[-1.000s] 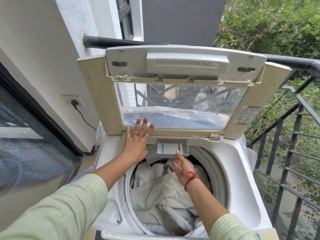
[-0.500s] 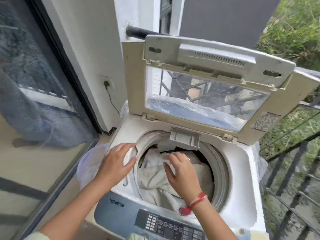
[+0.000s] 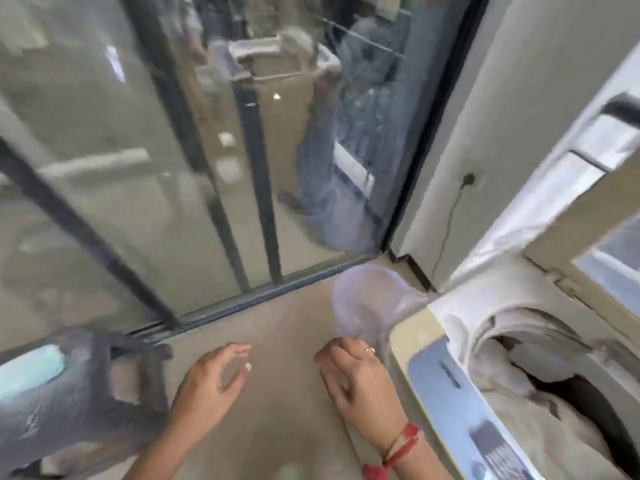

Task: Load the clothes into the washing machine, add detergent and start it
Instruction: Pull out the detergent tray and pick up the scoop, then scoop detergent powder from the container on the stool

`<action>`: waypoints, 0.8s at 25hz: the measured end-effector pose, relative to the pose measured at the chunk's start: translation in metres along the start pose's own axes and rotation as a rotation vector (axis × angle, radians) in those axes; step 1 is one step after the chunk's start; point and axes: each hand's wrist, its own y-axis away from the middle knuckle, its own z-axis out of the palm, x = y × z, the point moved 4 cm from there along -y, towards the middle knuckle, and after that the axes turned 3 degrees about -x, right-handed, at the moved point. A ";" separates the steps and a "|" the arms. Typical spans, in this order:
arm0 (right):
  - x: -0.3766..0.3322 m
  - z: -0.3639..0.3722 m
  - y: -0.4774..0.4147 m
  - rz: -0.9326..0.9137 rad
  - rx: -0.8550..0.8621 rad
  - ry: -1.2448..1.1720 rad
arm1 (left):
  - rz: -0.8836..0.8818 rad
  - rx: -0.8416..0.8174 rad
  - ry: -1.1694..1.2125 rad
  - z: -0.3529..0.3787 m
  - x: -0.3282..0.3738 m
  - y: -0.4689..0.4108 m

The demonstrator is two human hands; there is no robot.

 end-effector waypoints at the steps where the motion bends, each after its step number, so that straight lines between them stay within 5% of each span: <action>1: -0.018 0.024 -0.012 -0.037 -0.036 -0.017 | -0.037 0.033 0.028 -0.020 -0.027 0.013; 10: -0.188 0.270 -0.158 -0.230 -0.436 -0.135 | -0.520 0.357 0.104 -0.198 -0.246 0.156; 20: -0.259 0.439 -0.223 -0.333 -0.834 -0.039 | -0.905 0.352 0.122 -0.214 -0.376 0.249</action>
